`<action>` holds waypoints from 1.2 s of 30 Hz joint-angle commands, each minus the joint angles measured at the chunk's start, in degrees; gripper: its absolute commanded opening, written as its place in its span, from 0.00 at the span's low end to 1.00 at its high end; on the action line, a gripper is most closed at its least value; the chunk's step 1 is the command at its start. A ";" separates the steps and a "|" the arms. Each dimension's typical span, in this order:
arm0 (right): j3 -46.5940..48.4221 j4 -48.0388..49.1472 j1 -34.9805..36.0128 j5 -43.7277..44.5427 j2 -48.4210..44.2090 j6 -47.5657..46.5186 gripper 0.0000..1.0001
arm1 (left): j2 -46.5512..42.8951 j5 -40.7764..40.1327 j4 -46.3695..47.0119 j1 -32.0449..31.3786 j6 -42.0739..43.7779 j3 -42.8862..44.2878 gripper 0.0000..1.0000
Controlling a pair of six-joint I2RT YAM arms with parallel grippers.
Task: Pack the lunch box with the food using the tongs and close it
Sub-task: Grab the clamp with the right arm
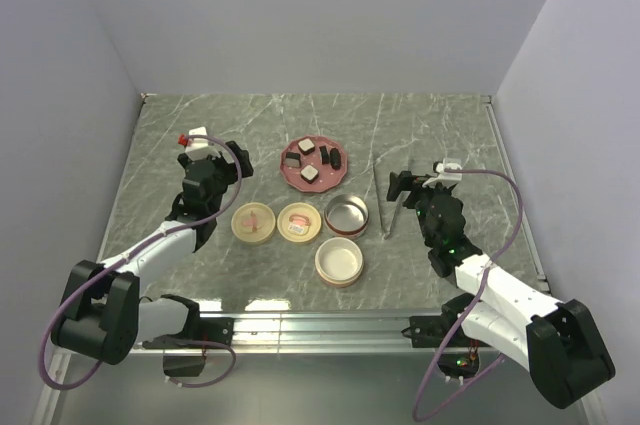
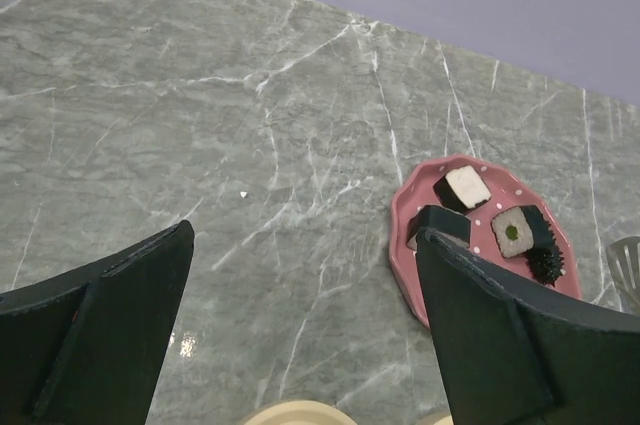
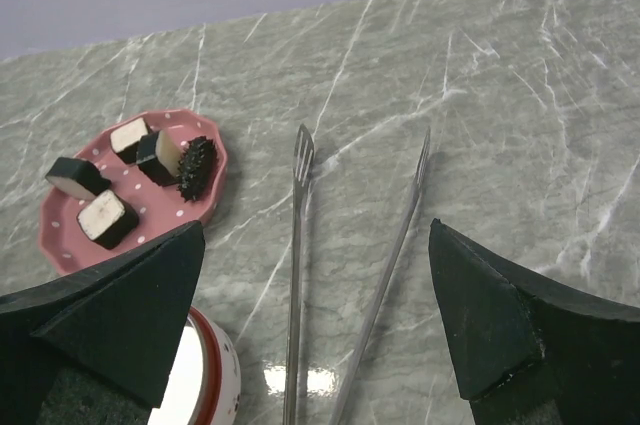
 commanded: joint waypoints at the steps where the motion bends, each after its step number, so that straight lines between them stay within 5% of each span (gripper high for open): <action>1: 2.54 0.37 0.20 1.21 0.26 0.38 1.00 | -0.11 -1.57 0.80 -0.52 0.85 2.50 0.99; 12: 3.86 -2.79 0.21 0.51 0.69 1.00 1.00 | 1.48 -1.84 -1.13 -1.05 0.94 3.91 0.99; 23: 12.99 -18.34 3.02 -2.30 11.32 9.95 1.00 | -0.63 1.15 -1.75 -1.05 0.06 2.59 0.99; 36: 15.90 -31.70 7.68 7.18 18.80 20.06 1.00 | 0.24 1.15 -2.80 -1.05 -0.29 3.29 1.00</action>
